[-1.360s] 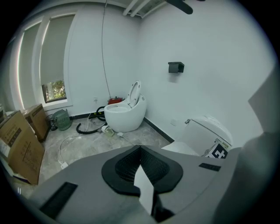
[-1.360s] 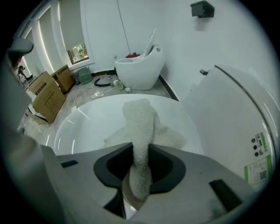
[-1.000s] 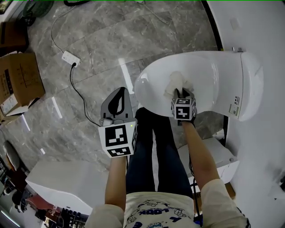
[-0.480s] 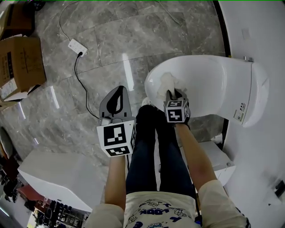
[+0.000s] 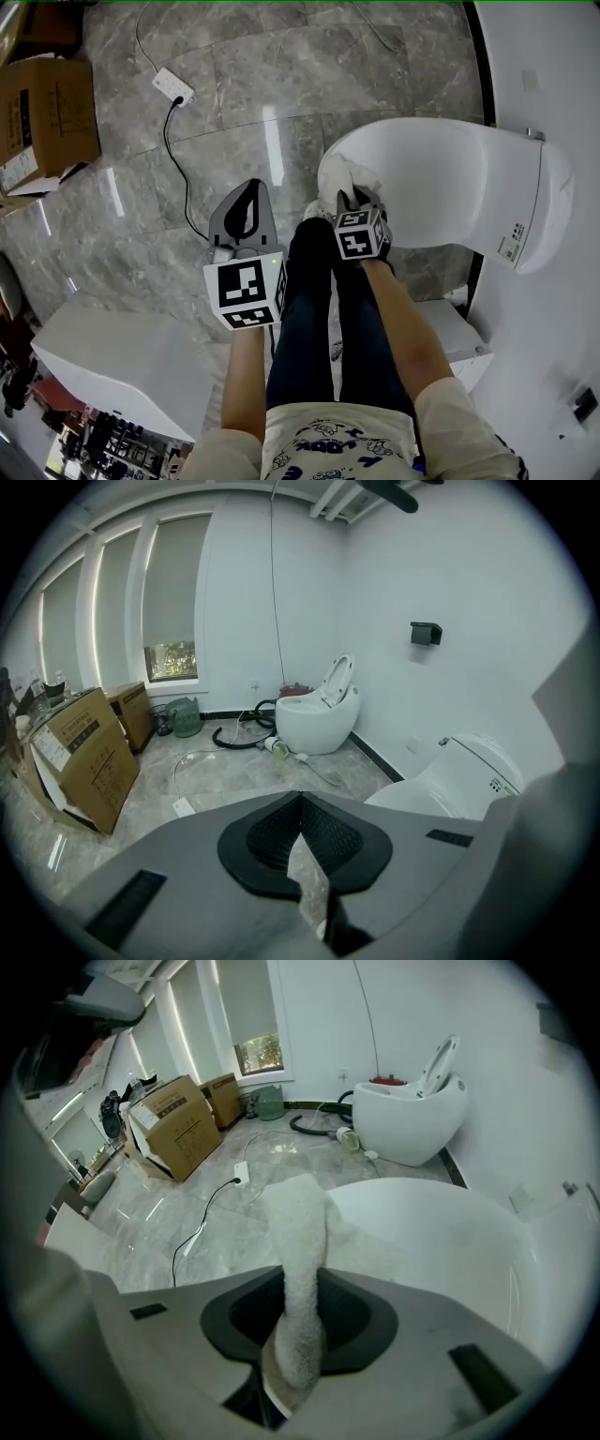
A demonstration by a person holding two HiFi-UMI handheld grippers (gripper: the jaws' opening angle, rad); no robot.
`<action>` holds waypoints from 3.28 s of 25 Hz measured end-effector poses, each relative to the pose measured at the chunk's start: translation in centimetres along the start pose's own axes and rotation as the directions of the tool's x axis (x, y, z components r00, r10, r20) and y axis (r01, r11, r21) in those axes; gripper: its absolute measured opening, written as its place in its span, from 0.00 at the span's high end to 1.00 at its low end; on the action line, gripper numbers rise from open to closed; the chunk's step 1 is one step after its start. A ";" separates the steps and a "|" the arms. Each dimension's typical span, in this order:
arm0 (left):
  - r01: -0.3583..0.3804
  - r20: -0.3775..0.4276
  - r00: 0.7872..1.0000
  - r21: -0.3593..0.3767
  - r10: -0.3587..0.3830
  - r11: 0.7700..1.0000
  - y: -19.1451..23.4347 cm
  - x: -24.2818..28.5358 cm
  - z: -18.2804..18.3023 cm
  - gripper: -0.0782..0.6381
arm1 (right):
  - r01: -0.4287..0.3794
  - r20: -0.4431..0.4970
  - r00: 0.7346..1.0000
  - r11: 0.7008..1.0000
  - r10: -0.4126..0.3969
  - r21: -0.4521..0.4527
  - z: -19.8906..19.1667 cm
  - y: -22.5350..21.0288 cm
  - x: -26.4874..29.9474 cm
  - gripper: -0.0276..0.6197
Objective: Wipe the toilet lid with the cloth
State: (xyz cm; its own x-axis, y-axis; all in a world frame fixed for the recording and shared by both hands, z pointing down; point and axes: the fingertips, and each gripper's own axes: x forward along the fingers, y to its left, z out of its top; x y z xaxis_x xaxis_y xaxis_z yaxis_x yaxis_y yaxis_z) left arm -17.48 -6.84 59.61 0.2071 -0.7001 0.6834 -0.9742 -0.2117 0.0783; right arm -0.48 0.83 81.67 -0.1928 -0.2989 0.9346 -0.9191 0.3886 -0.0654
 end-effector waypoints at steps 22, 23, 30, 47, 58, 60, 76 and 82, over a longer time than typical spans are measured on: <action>0.039 0.046 0.998 0.044 -0.041 0.998 -2.3 -1.0 3.9 0.89 | -0.040 0.127 0.992 0.985 0.018 0.170 3.0 -2.5 -5.7 0.82; 0.048 0.050 0.997 0.052 -0.051 0.997 -2.9 -0.9 4.4 0.89 | -0.029 0.148 0.989 0.980 -0.001 0.199 3.3 -3.6 -6.8 0.82; 0.142 0.065 0.986 0.118 -0.151 0.983 -9.3 -0.5 7.2 0.89 | 0.078 0.246 0.950 0.906 -0.194 0.417 2.1 -13.2 -14.0 0.82; 0.336 -0.008 0.937 0.286 -0.349 0.897 -25.4 1.7 7.7 0.89 | 0.272 0.067 0.902 0.683 -0.426 0.678 -14.6 -27.7 -19.9 0.82; 0.398 -0.073 0.914 0.349 -0.399 0.848 -30.7 3.3 5.3 0.89 | 0.307 -0.020 0.909 0.634 -0.417 0.710 -20.6 -31.0 -17.4 0.82; 0.399 -0.082 0.914 0.355 -0.397 0.846 -30.8 3.6 4.9 0.89 | 0.309 -0.035 0.914 0.638 -0.404 0.705 -21.2 -31.1 -16.5 0.82; 0.356 -0.095 0.934 0.327 -0.345 0.875 -28.4 4.2 3.2 0.89 | 0.316 -0.085 0.932 0.671 -0.353 0.671 -22.7 -30.7 -13.3 0.82; 0.338 -0.086 0.941 0.308 -0.327 0.889 -26.8 3.6 2.8 0.89 | 0.301 -0.081 0.940 0.691 -0.332 0.658 -22.1 -28.3 -12.7 0.82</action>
State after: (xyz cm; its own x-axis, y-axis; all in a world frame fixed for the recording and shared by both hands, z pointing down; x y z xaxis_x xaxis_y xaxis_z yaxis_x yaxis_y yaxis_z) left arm 9.67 -5.60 57.94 0.5060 -0.5308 0.6798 -0.7689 -0.6347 0.0768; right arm 35.55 12.89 79.35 0.1519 -0.3394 0.9283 -0.9187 -0.3948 0.0060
